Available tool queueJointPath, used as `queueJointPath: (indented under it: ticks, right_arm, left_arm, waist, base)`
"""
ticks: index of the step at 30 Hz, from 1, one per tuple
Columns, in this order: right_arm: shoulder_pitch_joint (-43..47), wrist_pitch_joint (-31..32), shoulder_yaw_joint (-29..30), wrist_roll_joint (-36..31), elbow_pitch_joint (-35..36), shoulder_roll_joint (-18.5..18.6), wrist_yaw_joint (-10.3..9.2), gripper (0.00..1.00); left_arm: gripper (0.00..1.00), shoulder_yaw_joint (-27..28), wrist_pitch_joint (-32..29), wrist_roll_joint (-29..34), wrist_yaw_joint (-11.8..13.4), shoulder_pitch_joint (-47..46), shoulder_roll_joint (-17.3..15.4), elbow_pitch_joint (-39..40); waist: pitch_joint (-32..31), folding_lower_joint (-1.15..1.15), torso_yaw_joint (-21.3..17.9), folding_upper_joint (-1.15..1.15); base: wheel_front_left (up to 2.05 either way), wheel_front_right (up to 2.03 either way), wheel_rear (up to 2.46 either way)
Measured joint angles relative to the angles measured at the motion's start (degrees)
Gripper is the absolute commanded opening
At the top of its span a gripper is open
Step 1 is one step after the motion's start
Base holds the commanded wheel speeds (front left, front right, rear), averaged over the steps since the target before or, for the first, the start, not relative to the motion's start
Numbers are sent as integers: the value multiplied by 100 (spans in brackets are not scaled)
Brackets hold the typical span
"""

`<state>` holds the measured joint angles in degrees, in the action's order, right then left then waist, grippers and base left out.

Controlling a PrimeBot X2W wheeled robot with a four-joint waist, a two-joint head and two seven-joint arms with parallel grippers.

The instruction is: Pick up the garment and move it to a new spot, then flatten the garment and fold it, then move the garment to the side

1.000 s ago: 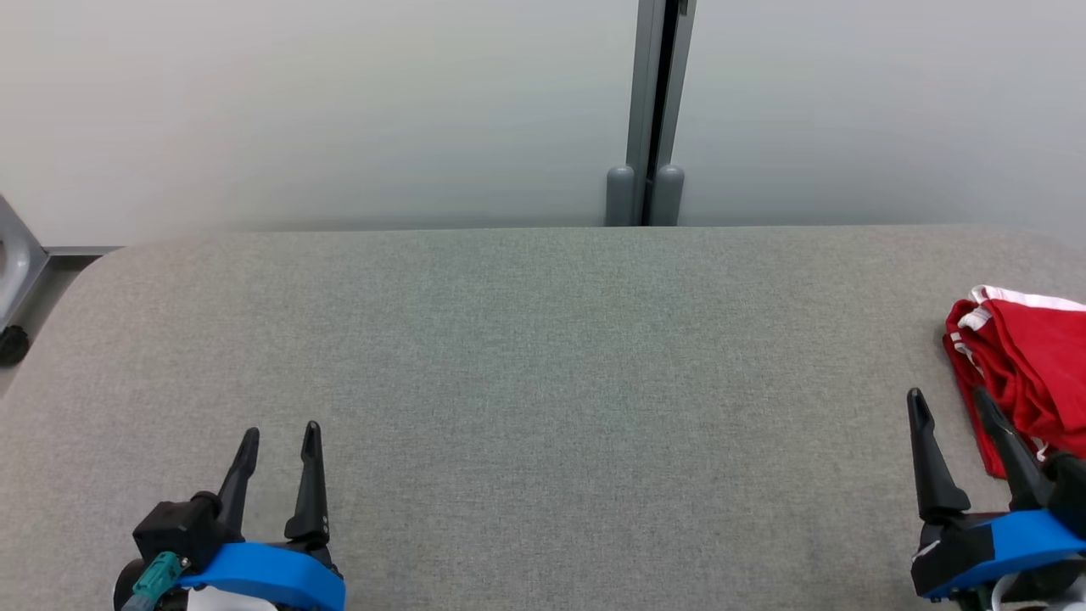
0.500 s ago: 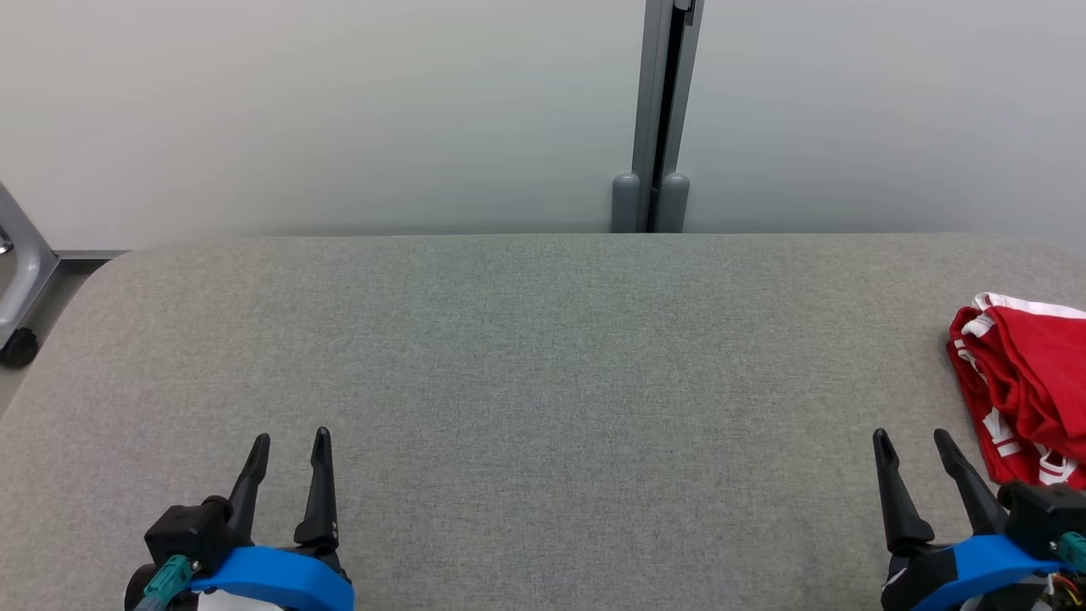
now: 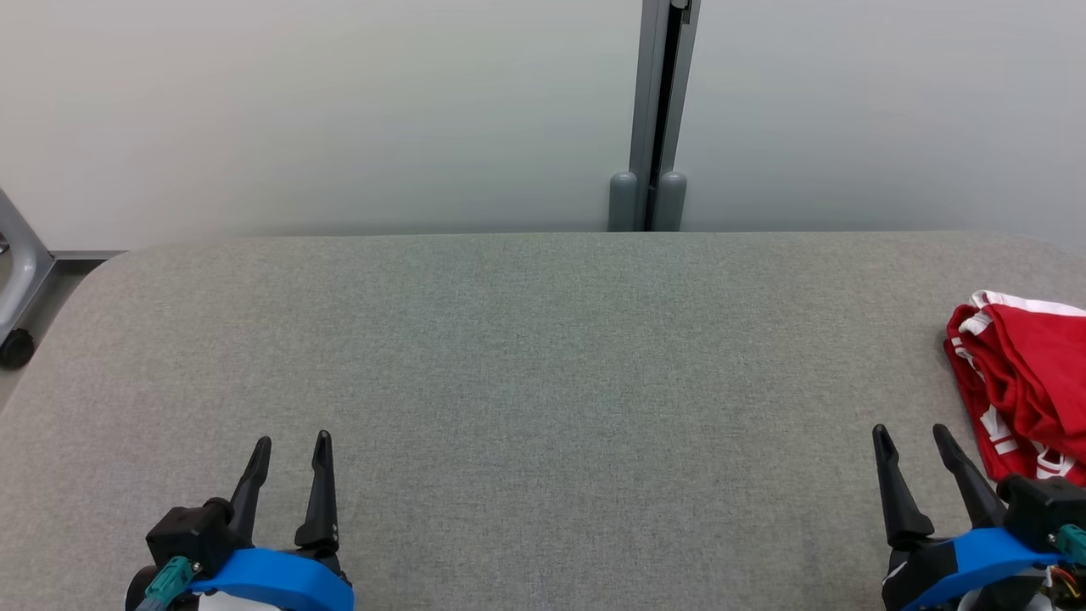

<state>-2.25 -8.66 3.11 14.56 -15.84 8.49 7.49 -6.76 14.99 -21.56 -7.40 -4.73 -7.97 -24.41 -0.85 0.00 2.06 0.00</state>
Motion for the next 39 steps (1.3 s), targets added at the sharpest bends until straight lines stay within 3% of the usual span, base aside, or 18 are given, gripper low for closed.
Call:
queueJointPath:
  ticks: [21, 22, 29, 39]
  right_arm:
    - [-80, -26, -123, 56, -151, 20, 0, 100]
    - [-72, -24, -123, 56, -175, 10, 0, 0]
    - [164, 52, -136, 142, -512, -120, 0, 0]
    - [148, 244, -79, 1143, -452, -176, 0, 0]
  left_arm:
    - [100, -12, 0, -60, -2, 1, -36, -36]
    - [0, -15, -3, -64, -2, 6, -26, -65]
    - [0, -9, -70, -135, -2, 343, 103, -348]
    - [0, 143, -356, -1048, -2, 339, 144, -202]
  waist:
    - [-12, 0, -30, 0]
    - [-13, 0, -30, 0]
    - [-12, 0, -32, 0]
    - [-3, 1, -47, 0]
  base:
    - [0, 0, 0]
    - [0, 0, 0]
    - [0, 0, 0]
    - [0, 0, 0]
